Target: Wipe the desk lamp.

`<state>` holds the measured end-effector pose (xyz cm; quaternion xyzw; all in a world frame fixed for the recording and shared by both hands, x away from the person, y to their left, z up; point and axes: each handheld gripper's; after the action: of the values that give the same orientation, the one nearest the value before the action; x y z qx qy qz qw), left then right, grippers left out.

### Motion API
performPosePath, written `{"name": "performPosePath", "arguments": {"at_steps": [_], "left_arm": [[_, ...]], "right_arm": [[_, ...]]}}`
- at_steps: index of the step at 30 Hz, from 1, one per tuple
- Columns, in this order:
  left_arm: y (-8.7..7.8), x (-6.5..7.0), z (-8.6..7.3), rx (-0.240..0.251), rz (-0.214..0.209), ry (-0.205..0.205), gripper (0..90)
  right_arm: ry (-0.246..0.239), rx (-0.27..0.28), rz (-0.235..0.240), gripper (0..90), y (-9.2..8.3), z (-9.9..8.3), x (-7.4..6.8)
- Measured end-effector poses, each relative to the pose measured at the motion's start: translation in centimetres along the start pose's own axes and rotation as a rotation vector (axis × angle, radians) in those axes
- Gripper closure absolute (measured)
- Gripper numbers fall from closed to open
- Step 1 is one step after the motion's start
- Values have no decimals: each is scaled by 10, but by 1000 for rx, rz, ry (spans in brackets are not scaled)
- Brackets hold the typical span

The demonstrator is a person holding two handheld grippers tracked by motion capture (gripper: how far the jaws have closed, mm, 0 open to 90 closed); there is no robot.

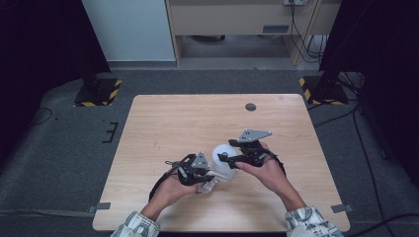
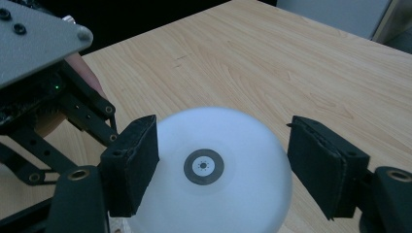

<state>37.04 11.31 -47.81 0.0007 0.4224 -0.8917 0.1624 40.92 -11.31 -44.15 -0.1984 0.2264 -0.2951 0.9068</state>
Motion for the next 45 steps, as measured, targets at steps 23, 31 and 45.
{"name": "performPosePath", "arguments": {"at_steps": [23,31,45], "left_arm": [[14,45,21,22,-31,75,753],[43,62,33,29,-40,74,752],[61,68,29,42,-2,59,572]], "right_arm": [[-59,-24,-104,283,-65,-23,5],[-38,-68,-129,405,-82,-67,13],[-81,-128,-96,589,-78,-92,-1]]}}
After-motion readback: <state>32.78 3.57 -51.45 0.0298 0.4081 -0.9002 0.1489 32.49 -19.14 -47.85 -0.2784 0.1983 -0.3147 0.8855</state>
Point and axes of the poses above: each handheld gripper's, and its own axes: y roughly forward along the jaws, z roughly out of its top, x roughly to its right, and after that the axes turned 13 degrees about y, right-handed
